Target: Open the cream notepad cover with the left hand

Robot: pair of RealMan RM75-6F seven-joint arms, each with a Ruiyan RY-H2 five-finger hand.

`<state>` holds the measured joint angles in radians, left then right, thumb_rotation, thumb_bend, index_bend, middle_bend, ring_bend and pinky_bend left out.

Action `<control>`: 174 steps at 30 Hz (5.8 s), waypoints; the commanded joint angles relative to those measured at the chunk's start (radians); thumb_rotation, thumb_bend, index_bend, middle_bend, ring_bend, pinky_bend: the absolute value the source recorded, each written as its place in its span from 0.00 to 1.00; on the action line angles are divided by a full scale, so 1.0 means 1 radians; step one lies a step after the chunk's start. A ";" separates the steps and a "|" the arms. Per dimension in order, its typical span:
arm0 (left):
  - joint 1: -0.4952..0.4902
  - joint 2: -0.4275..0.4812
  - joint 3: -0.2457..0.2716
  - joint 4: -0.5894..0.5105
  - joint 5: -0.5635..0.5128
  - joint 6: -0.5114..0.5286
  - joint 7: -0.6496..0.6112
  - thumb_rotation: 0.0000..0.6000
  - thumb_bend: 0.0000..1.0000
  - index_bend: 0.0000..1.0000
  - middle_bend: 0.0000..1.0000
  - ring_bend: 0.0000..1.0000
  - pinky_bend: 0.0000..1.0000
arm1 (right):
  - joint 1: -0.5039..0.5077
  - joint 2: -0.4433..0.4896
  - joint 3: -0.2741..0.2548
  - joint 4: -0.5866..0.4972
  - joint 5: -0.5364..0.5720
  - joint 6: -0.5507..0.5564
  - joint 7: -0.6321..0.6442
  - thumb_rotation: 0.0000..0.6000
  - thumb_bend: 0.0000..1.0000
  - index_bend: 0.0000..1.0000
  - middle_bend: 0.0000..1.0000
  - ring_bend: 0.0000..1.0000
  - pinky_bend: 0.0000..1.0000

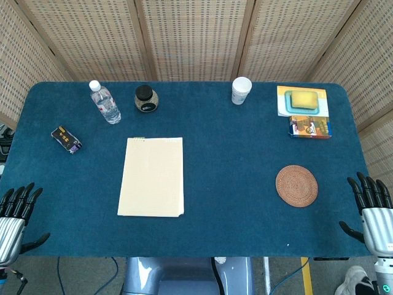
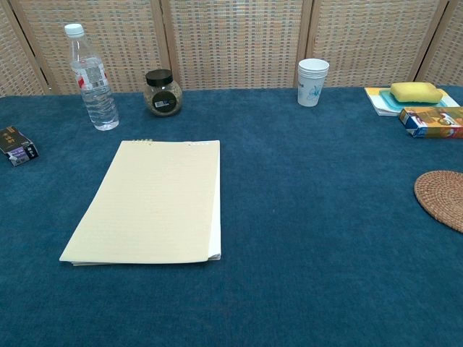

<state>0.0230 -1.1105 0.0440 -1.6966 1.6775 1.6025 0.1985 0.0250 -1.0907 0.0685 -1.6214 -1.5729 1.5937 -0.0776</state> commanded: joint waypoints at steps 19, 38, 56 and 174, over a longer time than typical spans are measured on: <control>-0.158 -0.126 -0.024 0.109 0.006 -0.243 0.041 1.00 0.18 0.00 0.00 0.00 0.00 | 0.003 0.008 0.006 -0.001 0.015 -0.010 0.028 1.00 0.00 0.00 0.00 0.00 0.00; -0.337 -0.372 -0.032 0.289 0.027 -0.452 0.068 1.00 0.27 0.00 0.00 0.00 0.00 | 0.018 -0.006 0.009 0.016 0.046 -0.053 0.019 1.00 0.00 0.00 0.00 0.00 0.00; -0.401 -0.525 -0.042 0.445 -0.010 -0.482 0.049 1.00 0.28 0.00 0.00 0.00 0.00 | 0.020 0.001 0.012 0.019 0.058 -0.059 0.044 1.00 0.00 0.00 0.00 0.00 0.00; -0.523 -0.347 0.099 0.305 0.071 -0.337 -0.032 1.00 0.65 0.73 0.61 0.42 0.33 | 0.033 -0.001 0.009 0.026 0.082 -0.094 0.063 1.00 0.00 0.00 0.00 0.00 0.00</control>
<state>-0.5128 -1.4779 0.1191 -1.3738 1.7238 1.2481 0.1754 0.0584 -1.0918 0.0781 -1.5950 -1.4907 1.4998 -0.0141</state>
